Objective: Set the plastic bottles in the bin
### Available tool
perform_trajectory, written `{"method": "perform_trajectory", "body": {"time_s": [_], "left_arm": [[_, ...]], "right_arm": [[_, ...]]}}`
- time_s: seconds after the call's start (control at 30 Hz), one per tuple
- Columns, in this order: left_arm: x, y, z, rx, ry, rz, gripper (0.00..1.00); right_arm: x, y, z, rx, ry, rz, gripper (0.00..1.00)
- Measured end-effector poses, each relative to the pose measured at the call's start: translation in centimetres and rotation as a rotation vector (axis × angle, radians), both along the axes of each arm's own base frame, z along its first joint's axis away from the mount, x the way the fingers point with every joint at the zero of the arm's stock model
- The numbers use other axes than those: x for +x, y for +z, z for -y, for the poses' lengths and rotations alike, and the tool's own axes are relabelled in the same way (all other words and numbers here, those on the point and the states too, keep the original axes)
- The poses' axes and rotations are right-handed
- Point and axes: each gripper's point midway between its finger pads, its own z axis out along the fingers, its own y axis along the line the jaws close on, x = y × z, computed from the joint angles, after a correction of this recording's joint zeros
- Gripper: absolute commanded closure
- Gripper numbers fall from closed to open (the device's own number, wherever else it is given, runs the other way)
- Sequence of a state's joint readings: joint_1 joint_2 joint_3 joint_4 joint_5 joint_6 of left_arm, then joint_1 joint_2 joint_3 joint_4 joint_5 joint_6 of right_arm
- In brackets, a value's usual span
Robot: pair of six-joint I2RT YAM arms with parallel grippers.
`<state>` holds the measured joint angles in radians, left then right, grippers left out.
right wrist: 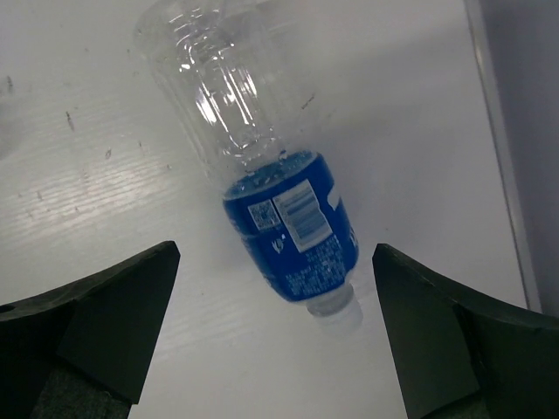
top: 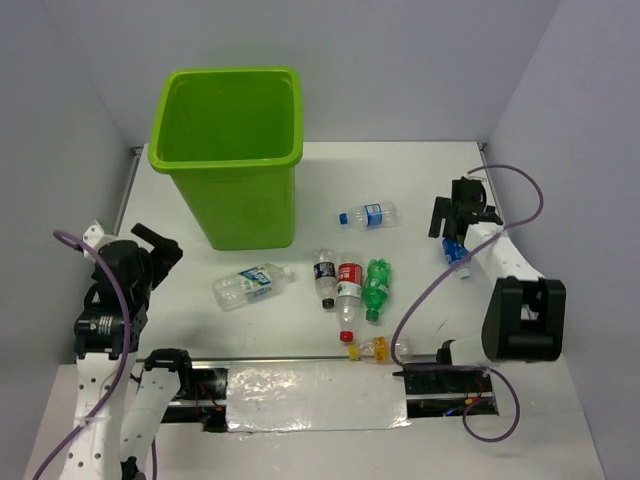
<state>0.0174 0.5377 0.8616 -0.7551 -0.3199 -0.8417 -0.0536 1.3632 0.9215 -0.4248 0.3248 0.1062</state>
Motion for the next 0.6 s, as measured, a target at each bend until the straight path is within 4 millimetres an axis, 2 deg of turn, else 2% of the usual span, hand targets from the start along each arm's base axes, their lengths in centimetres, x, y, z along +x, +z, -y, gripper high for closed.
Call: {"method": "perform_trajectory", "body": {"time_s": [0.2,0.37,0.43,0.47,0.6], "left_arm": [[0.7,-1.0,-0.5,0.013,0.026,-0.039,0.01],[0.7,-1.2,-0.9,0.022,0.044,-0.022,0.01],[0.7,-1.5,-1.0,0.024,0.050,-0.029,0.01],[0.7,-1.5,-1.0,0.025,0.053,-0.032,0.01],[0.7,-1.5,-1.2,0.030,0.063,-0.031,0.01]], "right_arm": [[0.9,-4.8,0.3,0.055,0.027,-0.086,0.00],[0.8,-7.7,0.1,0.078,0.034,-0.160,0.01],[0.6,-8.5,0.1,0.082,0.030,-0.182,0.04],[0.5,-8.8,0.1,0.086,0.028,-0.190,0.07],[1.0,-8.7,0.1,0.096,0.031,-0.169,0.46]]}}
